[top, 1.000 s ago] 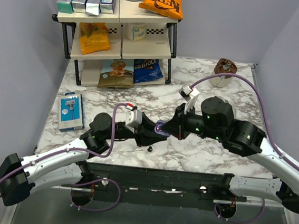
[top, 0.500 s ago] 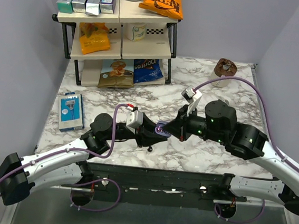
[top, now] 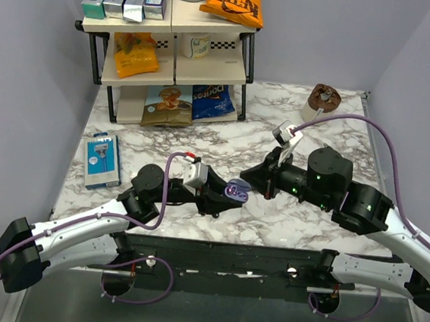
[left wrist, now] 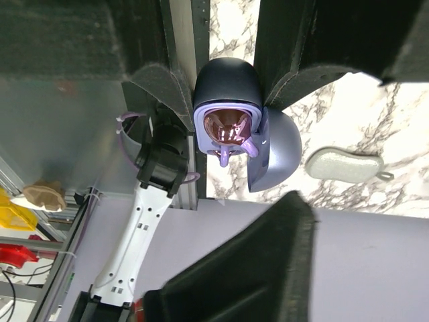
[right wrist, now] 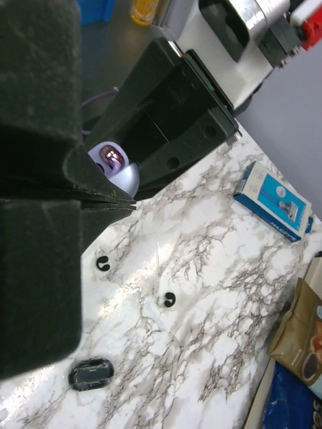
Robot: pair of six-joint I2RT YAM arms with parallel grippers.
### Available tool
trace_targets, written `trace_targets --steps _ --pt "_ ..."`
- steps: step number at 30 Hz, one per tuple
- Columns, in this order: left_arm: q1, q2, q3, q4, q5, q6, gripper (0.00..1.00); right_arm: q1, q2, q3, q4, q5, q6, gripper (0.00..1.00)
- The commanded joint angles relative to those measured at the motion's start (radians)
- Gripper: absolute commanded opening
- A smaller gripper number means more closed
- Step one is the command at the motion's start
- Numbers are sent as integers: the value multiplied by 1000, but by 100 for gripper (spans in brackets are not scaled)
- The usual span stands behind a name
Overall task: Insert the wireless bluetooth earbuds into the charging case
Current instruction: Adjust the earbud with the charging case.
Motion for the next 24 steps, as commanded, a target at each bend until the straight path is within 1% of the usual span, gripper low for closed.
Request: trace_targets --steps 1,4,5,8,13,17,24 --pt "-10 -1 33 50 54 8 0 -3 3 10 23 64 -37 10" --pt "-10 -1 30 52 54 7 0 -1 10 17 18 34 -54 9" --pt "-10 -1 30 52 54 7 0 -1 6 14 27 26 -60 5" --pt "-10 -1 31 43 44 8 0 4 -20 -12 73 8 -64 1" --pt "-10 -1 39 21 25 7 0 16 -53 -29 109 -98 -95 1" --pt "-10 2 44 16 17 7 0 33 -17 -6 55 -126 -126 1" --pt "-10 5 51 12 14 5 0 60 7 -21 49 -144 -129 1"
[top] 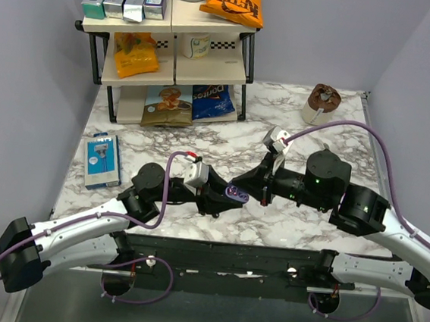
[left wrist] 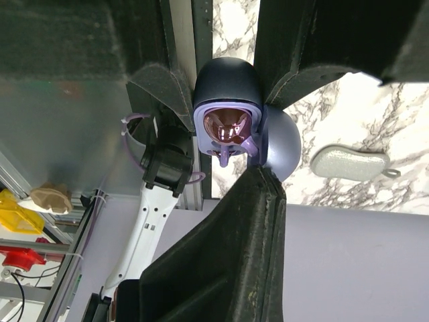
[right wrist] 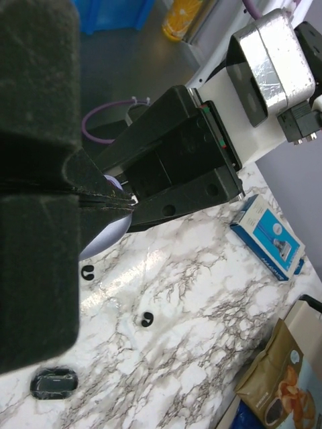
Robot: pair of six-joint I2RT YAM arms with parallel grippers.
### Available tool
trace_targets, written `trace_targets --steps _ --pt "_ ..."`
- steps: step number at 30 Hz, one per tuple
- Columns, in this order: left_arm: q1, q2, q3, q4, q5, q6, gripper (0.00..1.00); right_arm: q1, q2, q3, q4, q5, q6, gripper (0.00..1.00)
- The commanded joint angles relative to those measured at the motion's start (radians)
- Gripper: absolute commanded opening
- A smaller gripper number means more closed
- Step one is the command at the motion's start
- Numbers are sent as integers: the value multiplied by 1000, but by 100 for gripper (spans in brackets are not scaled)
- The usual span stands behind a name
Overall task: Insert the wireless bluetooth earbuds into the charging case
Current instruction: Adjust the earbud with the charging case.
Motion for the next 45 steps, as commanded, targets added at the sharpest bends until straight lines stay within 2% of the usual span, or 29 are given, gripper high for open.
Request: trace_targets --steps 1,34,45 --pt "-7 4 36 25 -7 6 0 20 5 -6 -24 -39 -22 1" --pt "-7 -21 33 52 -58 15 0 60 57 -41 -110 -81 -14 1" --pt "-7 -38 23 52 -93 28 0 68 3 -55 -116 -105 -31 1"
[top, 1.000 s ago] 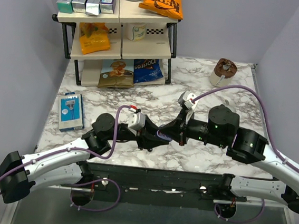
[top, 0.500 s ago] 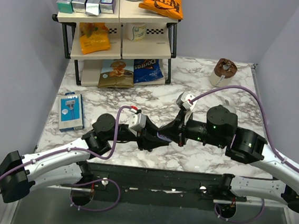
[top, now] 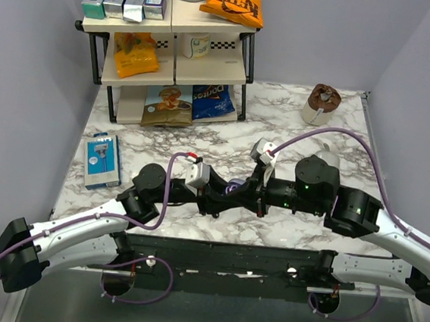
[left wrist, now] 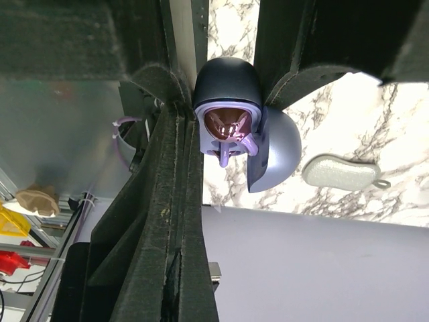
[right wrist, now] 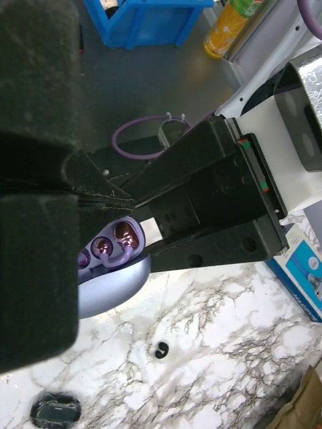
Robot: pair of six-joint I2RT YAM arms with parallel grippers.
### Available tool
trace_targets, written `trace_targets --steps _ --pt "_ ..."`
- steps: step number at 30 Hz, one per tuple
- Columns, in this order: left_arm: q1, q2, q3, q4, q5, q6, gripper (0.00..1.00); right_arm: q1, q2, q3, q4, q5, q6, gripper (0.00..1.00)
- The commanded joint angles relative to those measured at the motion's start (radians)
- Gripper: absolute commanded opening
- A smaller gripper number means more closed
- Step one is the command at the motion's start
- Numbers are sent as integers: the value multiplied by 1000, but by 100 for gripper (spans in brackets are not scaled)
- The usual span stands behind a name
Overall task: Insert the wireless bluetooth earbuds into the charging case
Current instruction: Adjust the earbud with the charging case.
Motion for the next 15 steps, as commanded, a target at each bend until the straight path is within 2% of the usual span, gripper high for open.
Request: trace_targets --steps 1,7,9,11,15 --pt "-1 -34 23 98 -48 13 0 11 -22 -24 -83 -40 -15 1" --pt "-1 -23 18 103 -31 4 0 11 -71 -3 -21 -20 11 2" --pt "-1 -22 17 103 -28 -1 0 10 -71 29 -19 22 23 21" --pt "-1 -25 14 103 -28 -4 0 10 -62 48 -33 78 46 35" --pt "-1 -30 12 98 -32 -4 0 11 -21 77 -68 126 89 39"
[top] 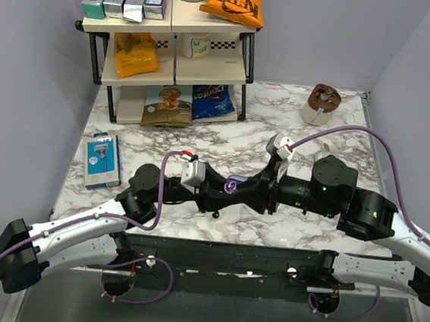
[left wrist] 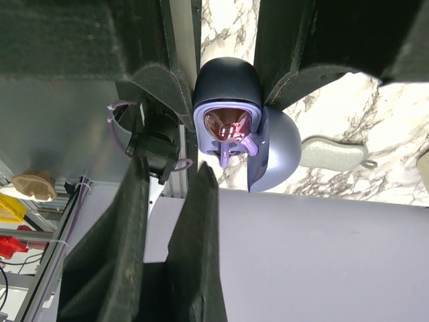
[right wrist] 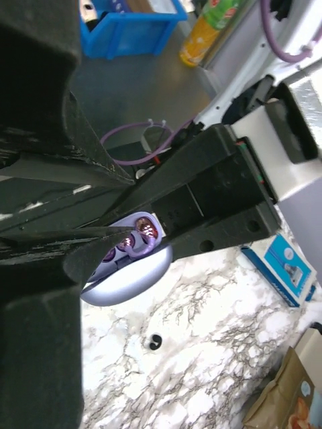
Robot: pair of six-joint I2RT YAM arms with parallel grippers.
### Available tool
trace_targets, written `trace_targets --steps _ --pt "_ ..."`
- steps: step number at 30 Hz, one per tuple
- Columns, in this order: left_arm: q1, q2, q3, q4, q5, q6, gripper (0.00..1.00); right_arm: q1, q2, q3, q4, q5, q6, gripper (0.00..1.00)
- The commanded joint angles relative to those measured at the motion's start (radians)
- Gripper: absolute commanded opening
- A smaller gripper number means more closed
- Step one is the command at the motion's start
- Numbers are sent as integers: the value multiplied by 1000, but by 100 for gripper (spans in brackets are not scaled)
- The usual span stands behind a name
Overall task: Insert the wireless bluetooth earbuds into the charging case
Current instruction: Adjust the earbud with the charging case.
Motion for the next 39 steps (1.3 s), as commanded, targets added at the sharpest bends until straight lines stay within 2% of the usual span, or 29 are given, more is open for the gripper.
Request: trace_targets --steps 1,6,8,19,29,35,39 --pt "-1 -17 14 37 -17 -1 0 6 38 40 -41 80 63 40" --pt "-1 -15 15 34 -24 2 0 6 79 56 -41 80 153 43" --pt "-1 -14 14 34 -23 2 0 4 85 70 -49 126 184 45" --pt "-1 -26 11 21 -34 11 0 4 102 99 -95 220 248 47" --pt "-1 -29 9 18 -40 22 0 6 125 109 -101 238 267 43" --pt "-1 -35 -1 21 -47 24 0 6 125 118 -98 240 256 32" --pt "-1 -42 -8 23 -50 22 0 6 110 127 -96 217 227 43"
